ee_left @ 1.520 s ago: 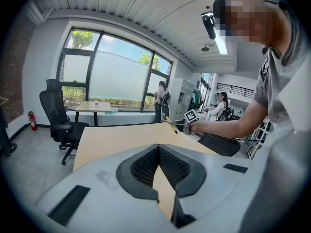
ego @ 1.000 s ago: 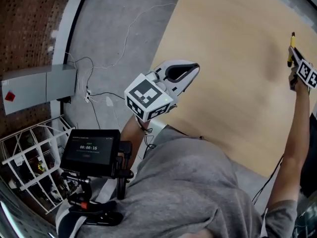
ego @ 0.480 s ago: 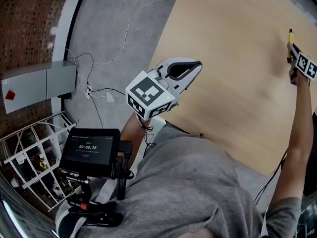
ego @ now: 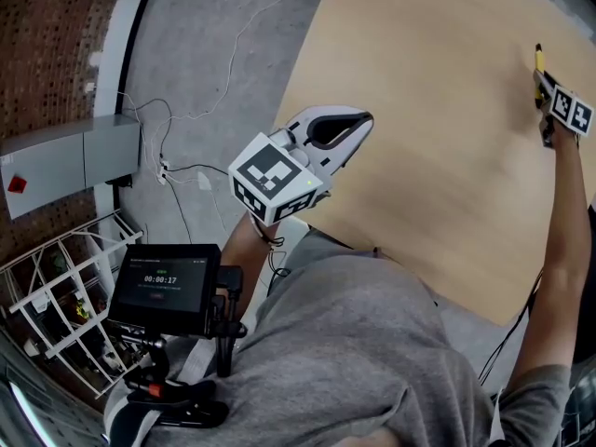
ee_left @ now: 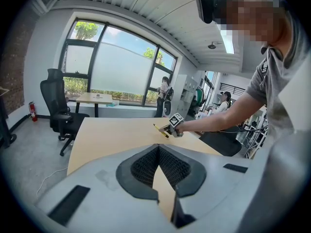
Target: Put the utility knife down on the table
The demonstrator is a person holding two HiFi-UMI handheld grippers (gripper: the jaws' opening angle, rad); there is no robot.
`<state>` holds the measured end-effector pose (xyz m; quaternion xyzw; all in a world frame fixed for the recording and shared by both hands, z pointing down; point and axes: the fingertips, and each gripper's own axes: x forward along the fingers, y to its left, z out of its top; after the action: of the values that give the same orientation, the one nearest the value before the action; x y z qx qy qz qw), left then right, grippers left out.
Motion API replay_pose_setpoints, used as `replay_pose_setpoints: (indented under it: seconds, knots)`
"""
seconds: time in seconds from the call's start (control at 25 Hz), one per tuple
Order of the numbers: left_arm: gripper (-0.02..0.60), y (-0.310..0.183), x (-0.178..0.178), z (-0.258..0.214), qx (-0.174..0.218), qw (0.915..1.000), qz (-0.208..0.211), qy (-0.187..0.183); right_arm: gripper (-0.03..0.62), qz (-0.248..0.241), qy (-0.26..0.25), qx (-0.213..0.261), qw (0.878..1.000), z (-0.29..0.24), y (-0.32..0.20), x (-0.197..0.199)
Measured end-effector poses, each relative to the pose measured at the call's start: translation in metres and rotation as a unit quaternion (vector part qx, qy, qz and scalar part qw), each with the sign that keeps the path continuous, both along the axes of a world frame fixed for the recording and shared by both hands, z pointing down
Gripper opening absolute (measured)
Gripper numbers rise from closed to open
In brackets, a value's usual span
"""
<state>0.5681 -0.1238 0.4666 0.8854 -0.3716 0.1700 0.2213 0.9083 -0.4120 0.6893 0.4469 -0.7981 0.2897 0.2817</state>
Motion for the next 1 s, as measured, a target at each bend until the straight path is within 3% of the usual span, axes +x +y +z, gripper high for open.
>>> replay_pose_setpoints:
  seconds: [0.56,1.0]
  knots:
    - [0.005,0.007,-0.002,0.003,-0.009,0.9999,0.0,0.005,0.117,-0.012,0.037,-0.01,0.999,0.016,0.003,0.002]
    - [0.005,0.005,0.004,0.005,-0.016,0.9998,0.0,0.005,0.117,-0.078,0.121,-0.019,0.989,0.031,0.006,0.0]
